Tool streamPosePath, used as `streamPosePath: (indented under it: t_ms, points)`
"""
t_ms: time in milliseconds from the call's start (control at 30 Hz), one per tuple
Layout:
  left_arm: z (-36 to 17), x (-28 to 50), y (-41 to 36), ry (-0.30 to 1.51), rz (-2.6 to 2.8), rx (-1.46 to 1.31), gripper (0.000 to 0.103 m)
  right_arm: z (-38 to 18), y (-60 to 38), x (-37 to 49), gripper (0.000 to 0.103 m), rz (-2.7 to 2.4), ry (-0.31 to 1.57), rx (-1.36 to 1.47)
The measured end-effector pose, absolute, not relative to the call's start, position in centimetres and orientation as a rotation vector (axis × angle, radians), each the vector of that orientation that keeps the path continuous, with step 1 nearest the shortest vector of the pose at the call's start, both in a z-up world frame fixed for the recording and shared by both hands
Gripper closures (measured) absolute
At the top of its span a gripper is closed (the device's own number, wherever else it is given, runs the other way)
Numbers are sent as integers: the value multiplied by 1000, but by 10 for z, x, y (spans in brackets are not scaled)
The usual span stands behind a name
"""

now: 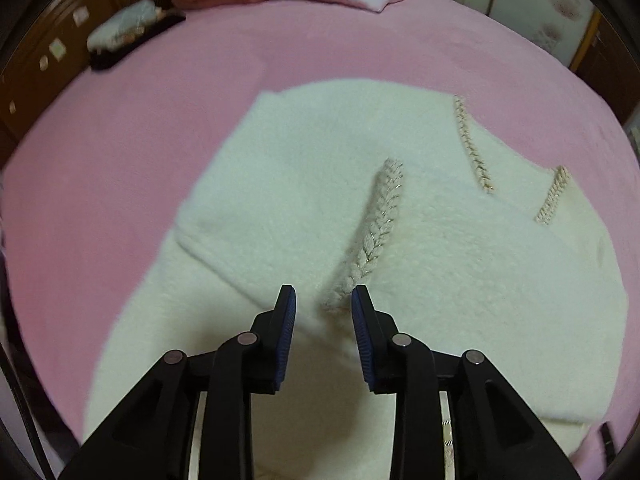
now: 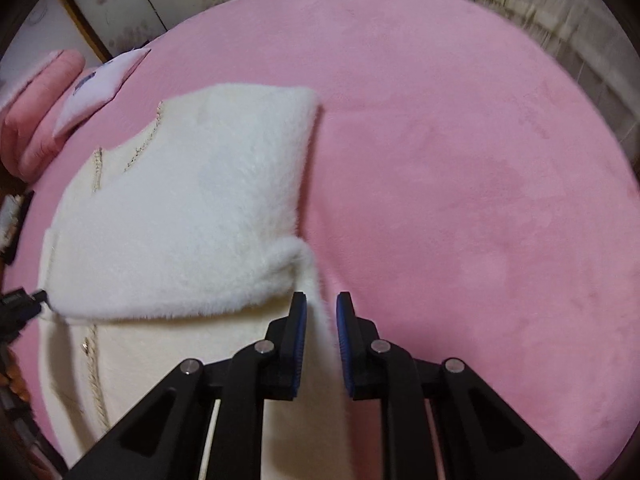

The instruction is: Fold large clothes

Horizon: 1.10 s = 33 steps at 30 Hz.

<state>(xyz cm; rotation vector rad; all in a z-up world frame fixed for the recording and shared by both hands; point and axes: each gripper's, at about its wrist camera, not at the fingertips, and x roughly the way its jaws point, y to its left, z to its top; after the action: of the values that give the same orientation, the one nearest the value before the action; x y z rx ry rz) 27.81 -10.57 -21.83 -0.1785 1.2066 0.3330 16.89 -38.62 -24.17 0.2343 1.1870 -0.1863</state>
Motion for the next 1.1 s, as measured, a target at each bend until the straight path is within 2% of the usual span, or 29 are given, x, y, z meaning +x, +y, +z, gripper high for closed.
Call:
streamPosePath:
  t_ms: [100, 200, 367, 433, 667, 733, 833, 1000, 1100]
  points:
    - [-195, 269, -134, 1180, 221, -96, 75, -222, -379, 167, 89, -92, 1103, 229]
    - [-194, 271, -175, 1208, 25, -126, 76, -232, -362, 182, 92, 63, 1097, 309]
    - [-220, 280, -232, 1306, -165, -217, 79, -272, -317, 214, 95, 211, 1160, 444]
    - [-236, 290, -243, 1332, -117, -155, 78, -288, -309, 221, 101, 173, 1200, 418]
    - [-263, 309, -184, 1358, 206, -15, 79, -296, -380, 206, 103, -60, 1143, 357]
    - [-268, 312, -151, 1361, 269, -66, 77, -293, -398, 202, 103, -86, 1135, 352]
    - [-269, 315, -120, 1385, 223, -276, 78, -286, -398, 201, 103, -283, 1146, 134]
    - [-255, 314, -140, 1413, 164, -224, 78, -262, -401, 193, 103, -131, 1021, 409]
    - [-247, 315, -175, 1418, -79, -288, 78, -273, -357, 213, 103, 120, 1098, 475]
